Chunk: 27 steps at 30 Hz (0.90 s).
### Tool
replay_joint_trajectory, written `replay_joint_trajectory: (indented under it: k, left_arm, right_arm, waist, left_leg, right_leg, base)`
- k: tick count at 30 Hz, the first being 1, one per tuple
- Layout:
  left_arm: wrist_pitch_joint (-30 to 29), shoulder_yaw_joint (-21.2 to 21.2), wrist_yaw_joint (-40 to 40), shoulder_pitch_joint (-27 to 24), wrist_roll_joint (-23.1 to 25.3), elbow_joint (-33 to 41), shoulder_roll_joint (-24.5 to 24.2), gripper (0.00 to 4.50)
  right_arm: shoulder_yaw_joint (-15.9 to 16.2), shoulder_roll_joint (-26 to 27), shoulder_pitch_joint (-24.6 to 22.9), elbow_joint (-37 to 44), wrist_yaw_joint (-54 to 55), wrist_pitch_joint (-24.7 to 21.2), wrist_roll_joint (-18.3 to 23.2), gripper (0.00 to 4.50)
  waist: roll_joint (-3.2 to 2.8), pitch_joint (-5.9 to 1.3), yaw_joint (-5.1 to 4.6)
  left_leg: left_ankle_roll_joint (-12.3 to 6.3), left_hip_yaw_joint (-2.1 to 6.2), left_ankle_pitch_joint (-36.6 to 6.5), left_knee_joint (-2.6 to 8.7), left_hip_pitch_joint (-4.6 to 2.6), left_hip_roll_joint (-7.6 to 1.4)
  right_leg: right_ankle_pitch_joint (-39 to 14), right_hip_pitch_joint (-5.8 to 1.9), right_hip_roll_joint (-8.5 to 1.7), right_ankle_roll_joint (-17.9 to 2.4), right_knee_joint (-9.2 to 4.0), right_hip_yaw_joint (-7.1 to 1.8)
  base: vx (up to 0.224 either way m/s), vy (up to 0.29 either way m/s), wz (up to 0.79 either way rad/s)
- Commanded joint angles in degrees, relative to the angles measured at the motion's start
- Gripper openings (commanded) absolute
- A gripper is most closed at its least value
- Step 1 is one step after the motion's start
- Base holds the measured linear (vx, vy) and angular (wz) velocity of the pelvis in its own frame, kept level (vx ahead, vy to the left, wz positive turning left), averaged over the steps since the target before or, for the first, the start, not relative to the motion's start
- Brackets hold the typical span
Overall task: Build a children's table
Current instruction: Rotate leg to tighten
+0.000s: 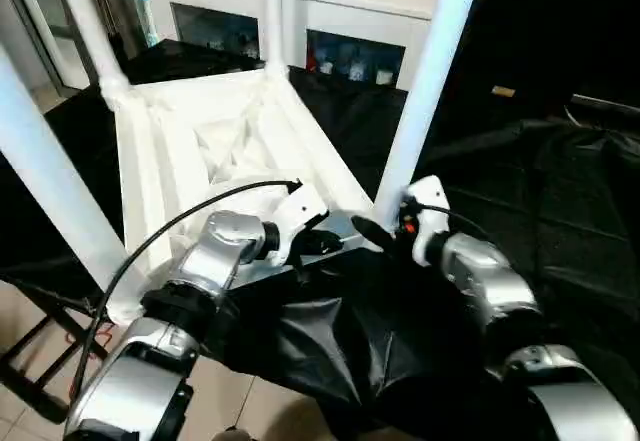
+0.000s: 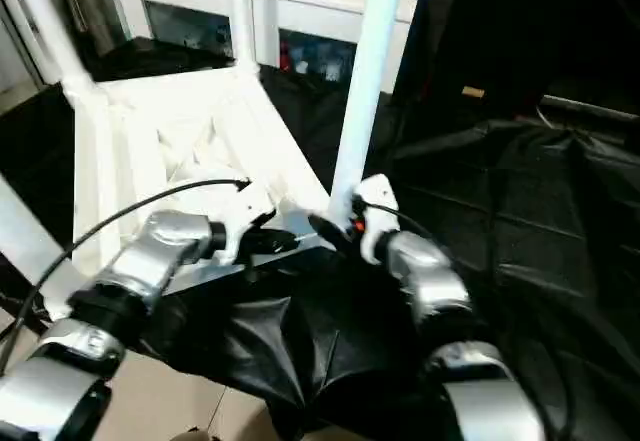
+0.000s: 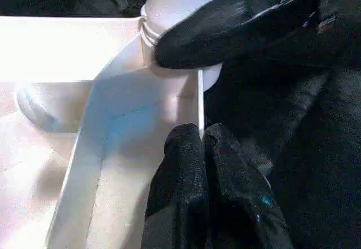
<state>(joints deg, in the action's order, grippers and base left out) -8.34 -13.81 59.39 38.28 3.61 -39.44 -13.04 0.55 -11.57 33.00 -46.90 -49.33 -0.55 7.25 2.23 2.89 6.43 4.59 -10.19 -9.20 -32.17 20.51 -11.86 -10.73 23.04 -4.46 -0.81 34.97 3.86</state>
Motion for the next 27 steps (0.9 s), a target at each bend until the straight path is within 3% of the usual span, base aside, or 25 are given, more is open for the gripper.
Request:
replay_joint_trajectory:
  k: [1,2,5,11,17,27]
  left_arm:
    - [2.3,-1.3,3.9,-0.2,-2.0,1.9,-0.2,0.0]
    - [2.6,-1.4,4.9,-0.3,-2.1,2.0,-0.7,0.0]
    - [2.2,-1.7,7.6,-0.5,-2.1,2.2,-2.5,0.0]
    - [3.0,-2.1,13.0,-0.6,-2.6,2.3,-5.4,0.0]
    - [3.2,-2.3,15.0,-0.7,-3.0,2.3,-6.6,0.0]
    - [3.0,-2.3,14.7,-1.0,-2.9,2.9,-6.0,0.0]
  right_arm:
    - [4.2,-0.3,-1.1,3.1,-11.0,-0.6,1.6,3.68]
    - [4.3,-1.0,-1.3,3.4,-12.3,-1.0,1.8,3.68]
    - [4.8,-3.3,-1.9,4.2,-17.7,-1.5,1.9,3.68]
    - [6.1,-6.3,-2.9,6.9,-25.3,-4.5,3.4,3.68]
    - [7.6,-7.1,-3.4,7.5,-27.7,-4.3,2.4,3.68]
    - [7.7,-5.8,-2.4,6.0,-23.9,-4.1,0.8,2.84]
  waist:
    - [-0.16,-3.81,0.19]
    - [-0.21,-3.8,0.36]
    - [-0.3,-3.77,0.53]
    - [-0.32,-3.52,0.86]
    - [-0.18,-3.67,1.26]
    - [-0.07,-3.66,1.6]
  left_leg:
    - [-3.17,0.08,-11.6,3.01,-0.13,-1.48]
    - [-3.88,-0.03,-10.2,2.87,-0.06,-1.48]
    - [-4.13,-0.11,-10.3,2.78,-0.13,-1.59]
    - [-2.53,0.04,-13.3,3.07,-0.23,-1.71]
    - [-2.58,-0.02,-11.8,2.91,-0.23,-1.73]
    - [-2.13,0.0,-11.5,2.92,-0.28,-1.72]
  right_leg:
    - [-5.1,-3.24,-3.48,-12.7,-3.75,-2.56]
    - [-2.7,-3.25,-3.36,-13.5,-3.46,-2.42]
    - [-2.7,-3.15,-3.42,-14.7,-3.38,-2.27]
    - [-9.1,-3.05,-3.67,-13.5,-3.98,-2.32]
    - [-7.0,-2.94,-3.7,-13.9,-3.59,-2.34]
    - [-7.8,-2.92,-3.75,-13.4,-3.6,-2.34]
  base:
    - [0.0,0.0,0.0]
    - [0.0,0.0,0.0]
    - [0.0,0.0,0.0]
    - [0.0,0.0,0.0]
    - [0.0,0.0,0.0]
    - [0.0,0.0,0.0]
